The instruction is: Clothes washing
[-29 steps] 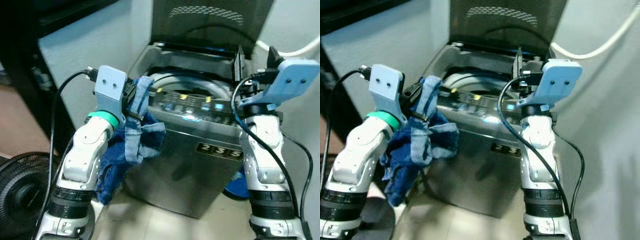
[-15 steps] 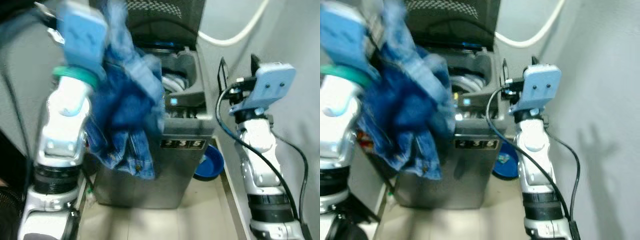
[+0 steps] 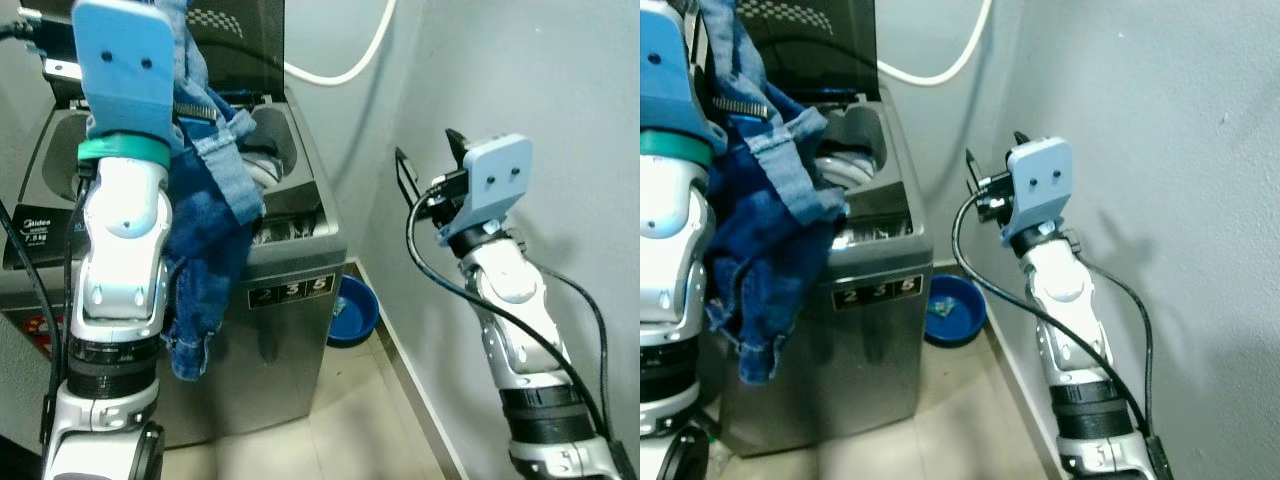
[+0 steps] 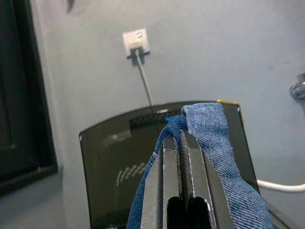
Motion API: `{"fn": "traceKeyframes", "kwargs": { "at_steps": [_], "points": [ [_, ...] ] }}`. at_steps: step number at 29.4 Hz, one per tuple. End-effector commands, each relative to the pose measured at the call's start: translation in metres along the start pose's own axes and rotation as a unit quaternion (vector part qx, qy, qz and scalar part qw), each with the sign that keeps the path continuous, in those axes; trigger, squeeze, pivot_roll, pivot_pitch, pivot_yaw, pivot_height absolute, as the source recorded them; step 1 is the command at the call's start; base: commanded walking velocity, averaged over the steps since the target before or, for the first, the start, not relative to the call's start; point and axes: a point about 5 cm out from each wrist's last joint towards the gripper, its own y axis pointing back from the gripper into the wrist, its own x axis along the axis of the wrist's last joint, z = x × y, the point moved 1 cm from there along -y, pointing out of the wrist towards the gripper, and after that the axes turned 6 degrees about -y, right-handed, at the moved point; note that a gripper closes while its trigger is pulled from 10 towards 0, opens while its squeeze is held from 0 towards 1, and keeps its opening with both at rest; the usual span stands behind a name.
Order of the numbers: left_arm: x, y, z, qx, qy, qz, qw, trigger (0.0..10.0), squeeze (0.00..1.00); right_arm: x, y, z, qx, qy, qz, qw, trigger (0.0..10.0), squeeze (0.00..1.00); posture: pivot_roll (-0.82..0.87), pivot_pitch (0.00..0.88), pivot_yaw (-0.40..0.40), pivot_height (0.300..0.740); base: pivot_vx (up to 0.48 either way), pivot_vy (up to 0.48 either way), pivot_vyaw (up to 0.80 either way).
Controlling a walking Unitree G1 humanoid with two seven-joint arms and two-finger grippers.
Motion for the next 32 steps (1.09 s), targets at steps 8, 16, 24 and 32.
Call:
{"fn": "traceKeyframes", "kwargs": {
  "at_steps": [8,16,24,32],
  "points": [
    [0.002,0.001,-0.001,0.026,-0.011,0.005,1.0,10.0,0.0,-0.002,-0.002,-0.008,0.014,0.001,-0.005,1.0,10.0,0.0,0.09,0.0,-0.002,0.74,0.467,0.0,0.09],
    [0.002,0.0,0.003,0.023,-0.011,0.003,1.0,10.0,0.0,-0.004,-0.002,-0.002,-0.021,-0.023,-0.004,1.0,10.0,0.0,0.09,0.0,0.005,0.74,0.462,0.0,0.16],
    [0.001,0.0,0.006,0.022,-0.01,0.002,1.0,10.0,0.0,-0.005,0.001,0.0,-0.02,-0.029,-0.005,0.999,10.0,0.0,0.08,0.0,0.009,0.74,0.388,0.0,0.0],
    [0.001,0.002,0.012,0.001,-0.005,0.004,1.0,10.0,0.0,-0.006,0.002,-0.002,-0.018,-0.027,-0.005,0.999,10.0,0.0,0.08,0.0,0.012,0.74,0.117,0.0,0.0]
  ]
}}
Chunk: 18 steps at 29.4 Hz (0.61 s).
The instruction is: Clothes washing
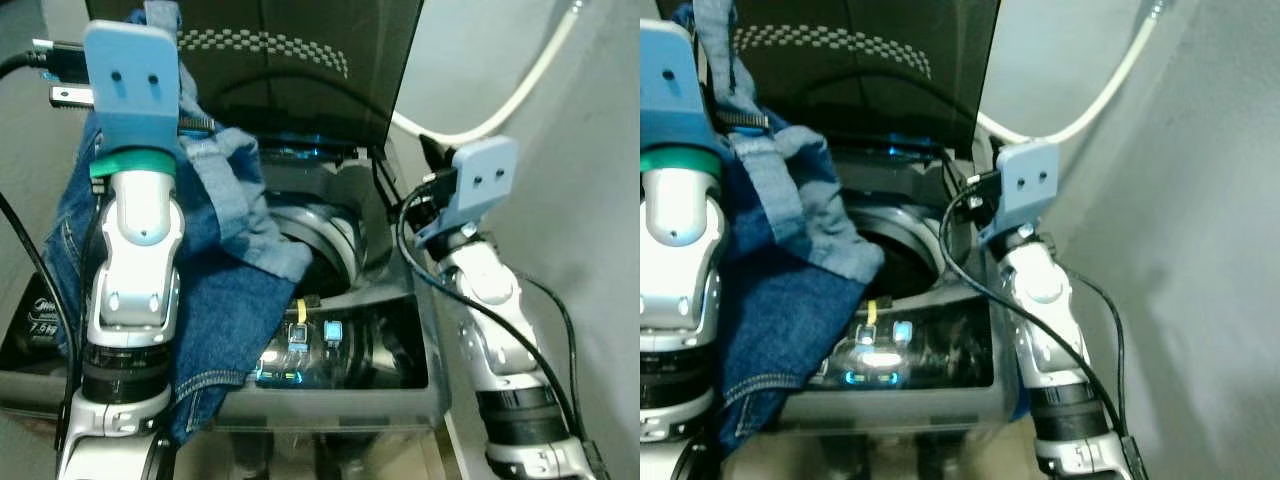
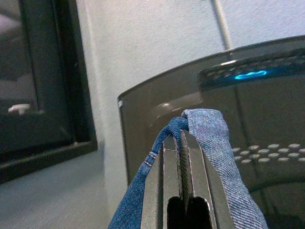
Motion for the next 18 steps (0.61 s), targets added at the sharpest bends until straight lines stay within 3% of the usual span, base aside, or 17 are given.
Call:
{"fn": "traceKeyframes", "kwargs": {
  "at_steps": [1,5,18],
  "points": [
    [0.0076,0.0006,0.0052,-0.013,0.004,0.019,1.0,10.0,0.0,-0.0029,0.0038,0.0021,-0.005,-0.005,-0.004,1.0,10.0,0.0,0.08,0.0,0.012,0.74,0.0,0.0,0.0],
    [0.0043,0.0036,0.012,-0.034,0.028,-0.003,0.999,10.0,0.0,-0.0031,0.0049,0.0023,-0.004,-0.006,-0.004,1.0,10.0,0.0,0.08,0.0,0.014,0.74,0.0,0.0,0.0],
    [0.004,0.0051,0.0142,-0.041,0.035,-0.006,0.999,10.0,0.0,-0.0025,0.0052,0.0012,-0.002,-0.005,-0.001,1.0,10.0,0.0,0.08,0.0,0.013,0.74,0.0,0.0,0.0]
  ]
}}
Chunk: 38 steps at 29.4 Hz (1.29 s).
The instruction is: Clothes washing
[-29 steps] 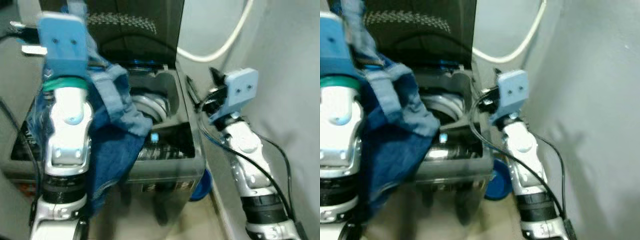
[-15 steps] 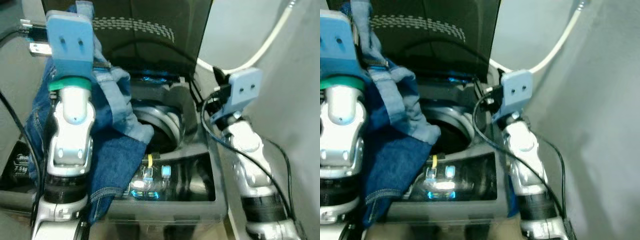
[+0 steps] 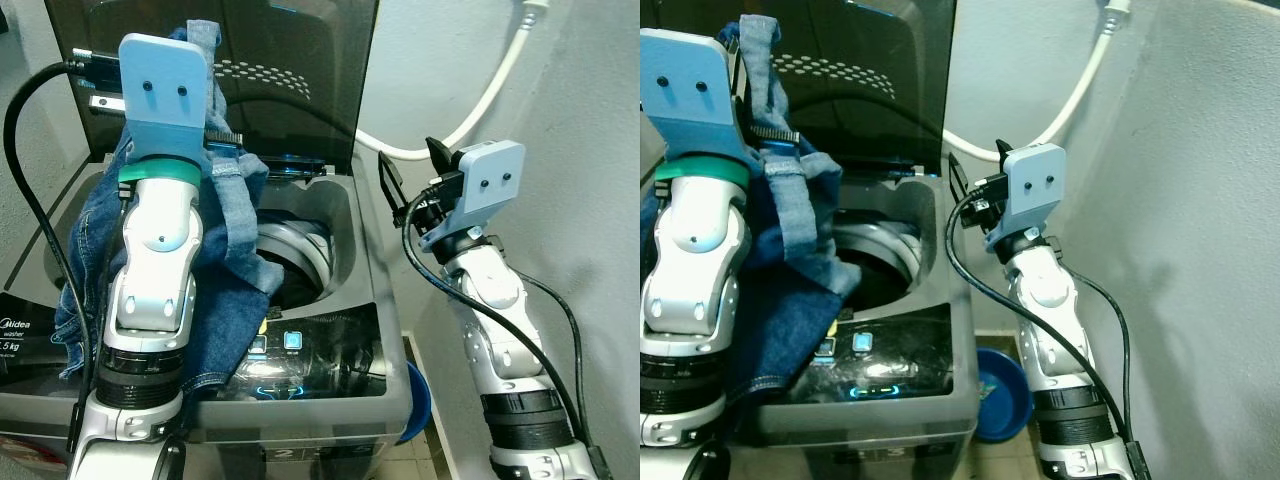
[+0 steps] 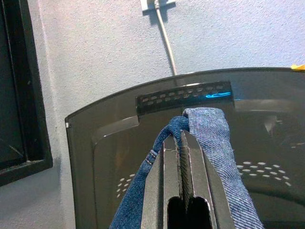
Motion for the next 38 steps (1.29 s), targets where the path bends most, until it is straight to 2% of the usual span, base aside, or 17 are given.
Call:
{"fn": "traceKeyframes", "kwargs": {
  "at_steps": [1,5,7,10,12,13,14,17,20,22,23,25,26,31,36,37,38],
  "points": [
    [0.005,0.001,0.002,-0.003,0.007,0.008,1.0,10.0,0.0,0.0,0.003,0.0,0.0,-0.003,0.003,1.0,10.0,0.0,0.08,0.0,0.013,0.74,0.0,0.0,0.0],
    [0.009,-0.001,0.002,-0.011,0.003,0.027,1.0,10.0,0.0,0.001,0.003,-0.002,0.009,-0.002,0.006,1.0,10.0,0.0,0.08,0.0,0.013,0.74,0.0,0.0,0.0],
    [0.029,-0.01,0.004,-0.075,0.003,0.098,0.992,10.0,0.0,0.011,0.008,-0.023,0.136,-0.036,0.003,0.99,10.0,0.0,0.09,0.0,0.009,0.74,0.0,0.0,0.0],
    [0.029,-0.01,0.004,-0.075,0.003,0.098,0.992,10.0,0.0,0.011,0.008,-0.023,0.136,-0.036,0.003,0.99,10.0,0.0,0.09,0.0,0.009,0.74,0.0,0.0,0.0],
    [0.05,-0.027,0.001,-0.105,-0.005,0.162,0.981,10.0,0.0,0.013,0.032,-0.054,0.327,-0.089,-0.04,0.94,10.0,0.0,0.08,0.0,0.008,0.74,0.0,0.0,0.0],
    [0.05,-0.027,0.001,-0.105,-0.005,0.162,0.981,10.0,0.0,0.013,0.032,-0.054,0.327,-0.089,-0.04,0.94,10.0,0.0,0.08,0.0,0.008,0.74,0.0,0.0,0.0],
    [0.06,-0.037,-0.002,-0.097,-0.021,0.192,0.976,10.0,0.0,0.01,0.045,-0.068,0.399,-0.114,-0.063,0.908,10.0,0.0,0.08,0.0,0.01,0.74,0.0,0.0,0.0],
    [0.071,-0.05,-0.009,-0.074,-0.05,0.223,0.971,10.0,0.0,0.002,0.054,-0.084,0.45,-0.113,-0.081,0.882,10.0,0.0,0.08,0.0,0.01,0.74,0.0,0.0,0.0],
    [0.061,-0.055,-0.008,-0.081,-0.043,0.181,0.979,10.0,0.0,0.001,0.048,-0.086,0.434,-0.102,-0.072,0.892,10.0,0.0,0.08,0.0,0.012,0.74,0.0,0.0,0.0],
    [0.017,-0.052,0.009,-0.146,0.018,0.01,0.989,10.0,0.0,0.005,0.031,-0.079,0.368,-0.091,-0.043,0.925,10.0,0.0,0.08,0.0,0.016,0.74,0.0,0.0,0.0],
    [0.017,-0.052,0.009,-0.146,0.018,0.01,0.989,10.0,0.0,0.005,0.031,-0.079,0.368,-0.091,-0.043,0.925,10.0,0.0,0.08,0.0,0.016,0.74,0.0,0.0,0.0],
    [-0.002,-0.045,0.018,-0.18,0.041,-0.057,0.981,10.0,0.0,0.007,0.026,-0.075,0.345,-0.091,-0.035,0.933,10.0,0.0,0.08,0.0,0.016,0.74,0.0,0.0,0.0],
    [-0.023,-0.013,0.031,-0.223,0.091,-0.128,0.962,10.0,0.0,0.015,0.014,-0.048,0.249,-0.072,-0.009,0.966,10.0,0.0,0.08,0.005,0.021,0.74,0.0,0.0,0.0],
    [-0.039,0.016,0.027,-0.204,0.147,-0.207,0.946,10.0,0.0,0.032,0.003,-0.004,0.11,-0.054,0.029,0.992,10.0,0.0,0.09,0.009,0.024,0.74,0.0,0.0,0.0],
    [-0.054,0.03,0.024,-0.168,0.143,-0.255,0.942,10.0,0.0,0.037,0.003,0.006,0.088,-0.049,0.039,0.994,10.0,0.0,0.1,0.009,0.021,0.74,0.0,0.0,0.0],
    [-0.067,0.038,0.021,-0.131,0.134,-0.288,0.939,10.0,1.0,0.036,0.002,0.005,0.092,-0.051,0.037,0.994,10.0,0.0,0.11,0.008,0.015,0.74,0.0,0.0,0.0],
    [-0.067,0.038,0.021,-0.131,0.134,-0.288,0.939,10.0,1.0,0.036,0.002,0.005,0.092,-0.051,0.037,0.994,10.0,0.0,0.11,0.008,0.015,0.74,0.0,0.0,0.0]
  ]
}}
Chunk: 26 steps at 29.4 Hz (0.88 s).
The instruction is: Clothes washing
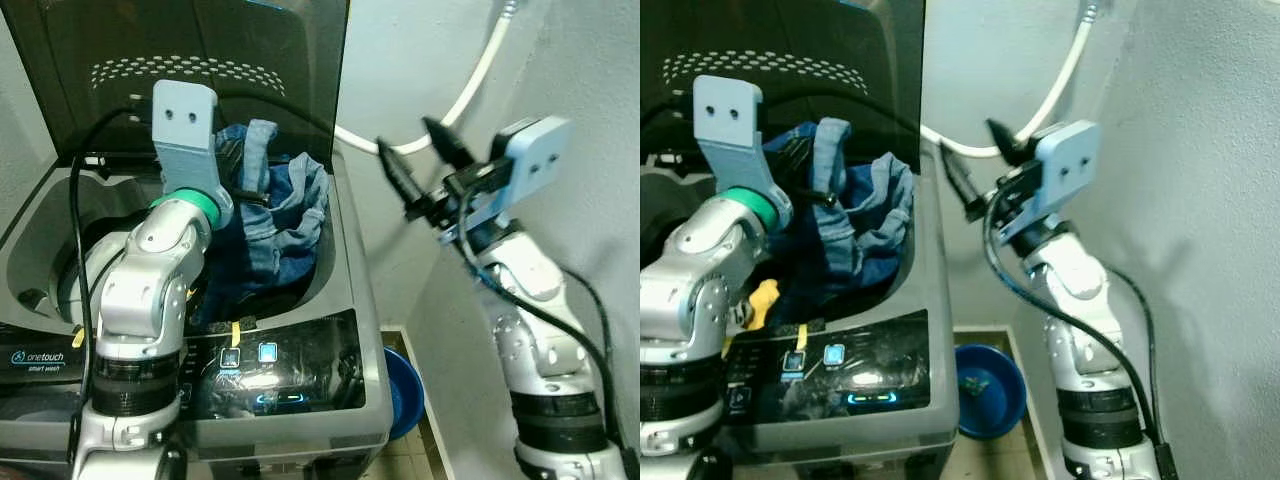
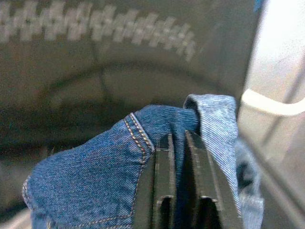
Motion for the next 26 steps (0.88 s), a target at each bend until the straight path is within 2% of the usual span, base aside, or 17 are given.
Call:
{"fn": "traceKeyframes", "kwargs": {
  "at_steps": [1,7,10,11,13,14,21,22,26],
  "points": [
    [-0.008,0.0,-0.006,0.025,-0.002,-0.022,0.999,10.0,1.0,-0.003,-0.001,-0.001,0.002,-0.004,-0.002,1.0,10.0,0.0,0.11,0.008,0.015,0.74,0.0,0.0,0.0],
    [-0.007,0.002,-0.01,0.037,-0.008,-0.03,0.999,10.0,1.0,-0.006,-0.002,-0.003,0.004,-0.006,-0.004,1.0,10.0,0.0,0.11,0.007,0.011,0.74,0.0,0.0,0.0],
    [-0.005,0.007,-0.011,0.042,-0.031,-0.033,0.998,10.0,1.0,-0.01,-0.002,-0.005,-0.001,-0.009,-0.007,1.0,10.0,0.0,0.11,0.008,0.008,0.74,0.0,0.0,0.0],
    [-0.005,0.009,-0.01,0.041,-0.037,-0.034,0.998,10.0,0.76,-0.011,-0.002,-0.006,-0.005,-0.01,-0.008,1.0,10.0,0.0,0.11,0.008,0.008,0.74,0.0,0.0,0.0],
    [-0.005,0.009,-0.01,0.041,-0.037,-0.034,0.998,10.0,0.76,-0.011,-0.002,-0.006,-0.005,-0.01,-0.008,1.0,10.0,0.0,0.11,0.008,0.008,0.74,0.0,0.0,0.0],
    [-0.004,0.01,-0.009,0.042,-0.04,-0.031,0.998,10.0,0.0,-0.012,-0.002,-0.006,-0.007,-0.011,-0.009,1.0,10.0,0.0,0.11,0.008,0.007,0.74,0.0,0.0,0.0],
    [-0.002,0.014,-0.002,0.04,-0.061,-0.018,0.997,10.0,0.0,-0.015,-0.001,-0.006,-0.012,-0.013,-0.014,1.0,10.0,0.0,0.11,0.009,0.009,0.74,0.0,0.0,0.0],
    [-0.002,0.014,0.001,0.033,-0.057,-0.011,0.998,10.0,1.0,-0.016,-0.001,-0.006,-0.014,-0.014,-0.015,1.0,10.0,0.0,0.1,0.012,0.01,0.74,0.0,0.0,0.0],
    [-0.001,0.014,0.001,0.035,-0.063,-0.008,0.997,10.0,1.0,-0.016,0.0,-0.006,-0.015,-0.015,-0.016,1.0,10.0,0.0,0.11,0.015,0.011,0.74,0.0,0.0,0.0]
  ]
}}
